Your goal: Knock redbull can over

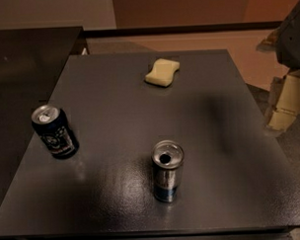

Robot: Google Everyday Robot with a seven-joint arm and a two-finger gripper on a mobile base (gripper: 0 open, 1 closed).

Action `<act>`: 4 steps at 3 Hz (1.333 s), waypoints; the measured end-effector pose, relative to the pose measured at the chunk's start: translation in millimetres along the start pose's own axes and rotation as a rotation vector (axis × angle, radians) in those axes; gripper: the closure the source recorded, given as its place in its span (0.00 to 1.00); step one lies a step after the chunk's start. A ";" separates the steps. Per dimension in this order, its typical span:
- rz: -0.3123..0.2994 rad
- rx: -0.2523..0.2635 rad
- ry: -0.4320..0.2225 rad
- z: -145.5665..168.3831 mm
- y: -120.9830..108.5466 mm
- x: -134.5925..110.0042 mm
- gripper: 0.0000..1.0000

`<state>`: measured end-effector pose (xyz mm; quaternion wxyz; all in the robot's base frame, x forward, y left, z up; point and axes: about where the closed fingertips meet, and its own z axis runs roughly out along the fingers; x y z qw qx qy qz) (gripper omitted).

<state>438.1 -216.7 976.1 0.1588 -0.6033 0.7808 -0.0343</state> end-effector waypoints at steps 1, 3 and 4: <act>0.001 0.002 -0.005 -0.8 -0.2 -0.5 0.00; -0.050 -0.086 -0.145 15.4 20.9 -27.7 0.00; -0.106 -0.156 -0.242 30.4 48.2 -49.2 0.00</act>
Offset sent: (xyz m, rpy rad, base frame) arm -0.0042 0.0240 -0.0114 0.1427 0.0643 0.0834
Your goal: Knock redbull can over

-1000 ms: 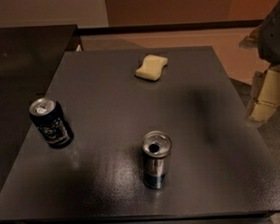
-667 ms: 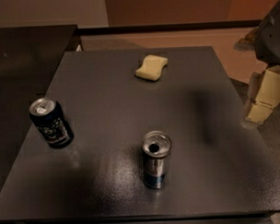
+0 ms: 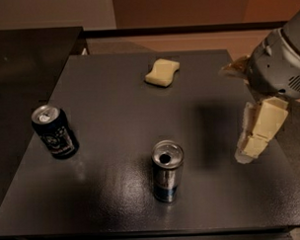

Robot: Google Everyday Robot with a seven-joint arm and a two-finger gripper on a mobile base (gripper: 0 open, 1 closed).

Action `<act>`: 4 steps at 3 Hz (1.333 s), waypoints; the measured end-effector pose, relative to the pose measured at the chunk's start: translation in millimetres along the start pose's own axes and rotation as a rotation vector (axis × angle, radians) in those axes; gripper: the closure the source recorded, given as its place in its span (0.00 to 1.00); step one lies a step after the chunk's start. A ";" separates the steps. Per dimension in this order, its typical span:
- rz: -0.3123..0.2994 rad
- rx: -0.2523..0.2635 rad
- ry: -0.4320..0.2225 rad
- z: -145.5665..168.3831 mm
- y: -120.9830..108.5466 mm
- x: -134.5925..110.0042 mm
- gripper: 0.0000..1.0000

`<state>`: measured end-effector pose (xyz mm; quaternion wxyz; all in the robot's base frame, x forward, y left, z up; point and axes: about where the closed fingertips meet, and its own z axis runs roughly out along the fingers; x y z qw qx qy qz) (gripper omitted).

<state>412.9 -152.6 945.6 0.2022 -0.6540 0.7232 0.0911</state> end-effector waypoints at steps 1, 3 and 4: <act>-0.053 -0.065 -0.099 24.6 29.3 -21.4 0.00; -0.105 -0.150 -0.233 56.3 70.3 -59.1 0.00; -0.116 -0.179 -0.269 63.7 80.1 -70.9 0.00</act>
Offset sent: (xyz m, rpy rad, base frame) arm -0.0658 0.0944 -0.0444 0.2606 0.0855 0.2206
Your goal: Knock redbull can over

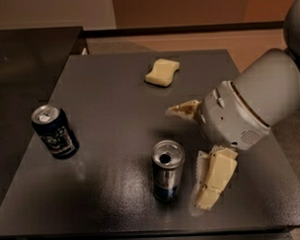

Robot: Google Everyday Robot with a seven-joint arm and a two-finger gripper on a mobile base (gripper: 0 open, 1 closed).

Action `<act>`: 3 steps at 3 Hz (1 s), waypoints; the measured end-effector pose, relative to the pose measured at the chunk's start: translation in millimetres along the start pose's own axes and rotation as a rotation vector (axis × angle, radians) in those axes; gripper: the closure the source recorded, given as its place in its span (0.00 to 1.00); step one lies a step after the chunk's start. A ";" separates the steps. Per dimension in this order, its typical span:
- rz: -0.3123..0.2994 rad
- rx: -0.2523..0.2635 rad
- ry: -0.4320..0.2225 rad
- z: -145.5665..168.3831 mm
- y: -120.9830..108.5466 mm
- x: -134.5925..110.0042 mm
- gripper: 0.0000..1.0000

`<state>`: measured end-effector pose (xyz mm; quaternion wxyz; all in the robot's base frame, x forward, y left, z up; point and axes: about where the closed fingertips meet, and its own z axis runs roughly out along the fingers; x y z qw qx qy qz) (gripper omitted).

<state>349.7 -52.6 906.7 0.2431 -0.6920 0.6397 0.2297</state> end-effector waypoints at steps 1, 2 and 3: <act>-0.010 -0.022 -0.043 7.1 7.4 -7.8 0.00; -0.026 -0.032 -0.079 9.1 10.8 -14.3 0.18; -0.040 -0.048 -0.102 9.9 14.7 -19.6 0.42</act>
Offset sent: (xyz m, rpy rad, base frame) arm -0.0152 0.0210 0.0018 0.1259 0.0227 0.0657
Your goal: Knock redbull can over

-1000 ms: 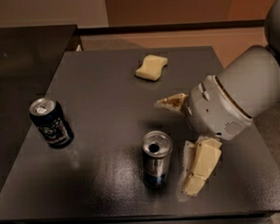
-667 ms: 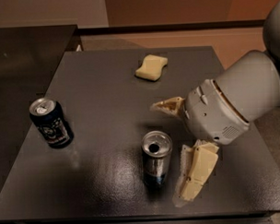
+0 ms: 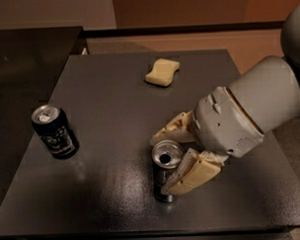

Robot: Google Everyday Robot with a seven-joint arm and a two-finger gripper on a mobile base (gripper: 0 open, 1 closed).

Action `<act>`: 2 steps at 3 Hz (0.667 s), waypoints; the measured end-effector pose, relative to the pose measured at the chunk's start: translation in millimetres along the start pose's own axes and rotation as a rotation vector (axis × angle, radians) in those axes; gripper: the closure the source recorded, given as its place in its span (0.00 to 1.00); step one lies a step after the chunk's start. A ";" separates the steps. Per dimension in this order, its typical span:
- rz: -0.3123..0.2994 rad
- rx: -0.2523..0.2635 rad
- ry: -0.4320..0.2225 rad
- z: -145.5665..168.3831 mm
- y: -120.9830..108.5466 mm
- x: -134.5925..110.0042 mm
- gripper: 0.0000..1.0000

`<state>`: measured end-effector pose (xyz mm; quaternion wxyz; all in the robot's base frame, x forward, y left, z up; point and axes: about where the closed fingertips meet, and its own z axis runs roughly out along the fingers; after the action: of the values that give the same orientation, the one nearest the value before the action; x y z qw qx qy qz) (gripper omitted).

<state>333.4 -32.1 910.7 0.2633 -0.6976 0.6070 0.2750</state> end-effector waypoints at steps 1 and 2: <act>-0.009 -0.011 -0.020 -1.9 1.7 -5.5 0.64; 0.002 0.010 0.005 -16.0 -7.5 -10.7 0.88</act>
Offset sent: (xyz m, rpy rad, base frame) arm 0.0233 -0.0131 0.0352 -0.0335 -0.0080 -0.0532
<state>340.6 -34.9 929.9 0.2654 -0.6962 0.6096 0.2705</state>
